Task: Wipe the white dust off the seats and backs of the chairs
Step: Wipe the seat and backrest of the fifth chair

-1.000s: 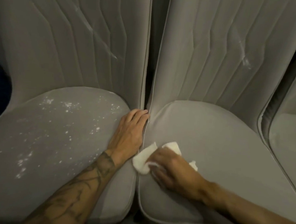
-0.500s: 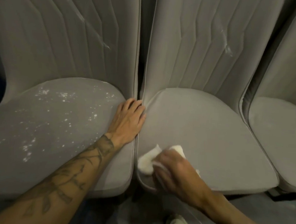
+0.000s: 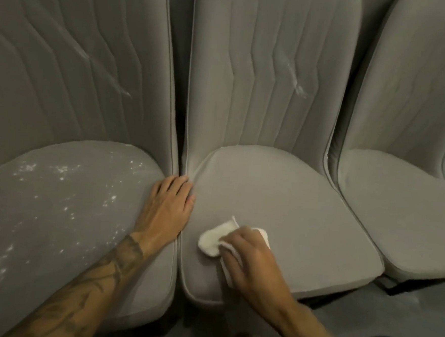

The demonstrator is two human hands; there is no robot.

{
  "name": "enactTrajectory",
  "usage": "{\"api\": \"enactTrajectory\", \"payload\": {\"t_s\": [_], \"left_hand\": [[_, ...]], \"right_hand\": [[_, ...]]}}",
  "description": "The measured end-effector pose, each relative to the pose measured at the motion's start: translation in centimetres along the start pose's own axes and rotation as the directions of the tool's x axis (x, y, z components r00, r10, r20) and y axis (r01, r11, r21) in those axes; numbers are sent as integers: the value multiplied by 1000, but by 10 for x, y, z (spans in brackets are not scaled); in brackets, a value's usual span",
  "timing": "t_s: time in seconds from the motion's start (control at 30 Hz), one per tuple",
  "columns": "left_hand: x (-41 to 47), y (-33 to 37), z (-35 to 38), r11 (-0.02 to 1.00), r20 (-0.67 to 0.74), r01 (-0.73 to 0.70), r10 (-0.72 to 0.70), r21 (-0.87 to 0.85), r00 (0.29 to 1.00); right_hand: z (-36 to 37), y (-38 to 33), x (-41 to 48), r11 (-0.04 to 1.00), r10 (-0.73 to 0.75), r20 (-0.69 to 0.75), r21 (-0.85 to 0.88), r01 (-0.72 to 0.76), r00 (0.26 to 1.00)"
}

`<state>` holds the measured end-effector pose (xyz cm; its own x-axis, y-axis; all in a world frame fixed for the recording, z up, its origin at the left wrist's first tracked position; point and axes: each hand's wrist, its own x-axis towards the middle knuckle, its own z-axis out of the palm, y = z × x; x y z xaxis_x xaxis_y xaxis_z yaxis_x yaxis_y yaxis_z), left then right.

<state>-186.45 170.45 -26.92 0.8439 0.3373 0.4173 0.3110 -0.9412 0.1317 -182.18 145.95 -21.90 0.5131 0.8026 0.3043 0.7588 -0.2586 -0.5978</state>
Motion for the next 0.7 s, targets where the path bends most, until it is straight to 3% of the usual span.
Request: {"api": "enactTrajectory", "payload": {"t_s": [0.37, 0.53, 0.7], "left_hand": [[59, 16, 14, 997, -165, 14, -1, 77, 986], [129, 11, 4, 986, -309, 26, 27, 167, 951], [208, 8, -22, 977, -480, 67, 40, 203, 876]], "right_hand": [[20, 89, 174, 979, 180, -197, -59, -195, 964], [-29, 143, 211, 985, 49, -408, -133, -113, 912], [-126, 173, 264, 957, -115, -619, -278, -81, 777]]}}
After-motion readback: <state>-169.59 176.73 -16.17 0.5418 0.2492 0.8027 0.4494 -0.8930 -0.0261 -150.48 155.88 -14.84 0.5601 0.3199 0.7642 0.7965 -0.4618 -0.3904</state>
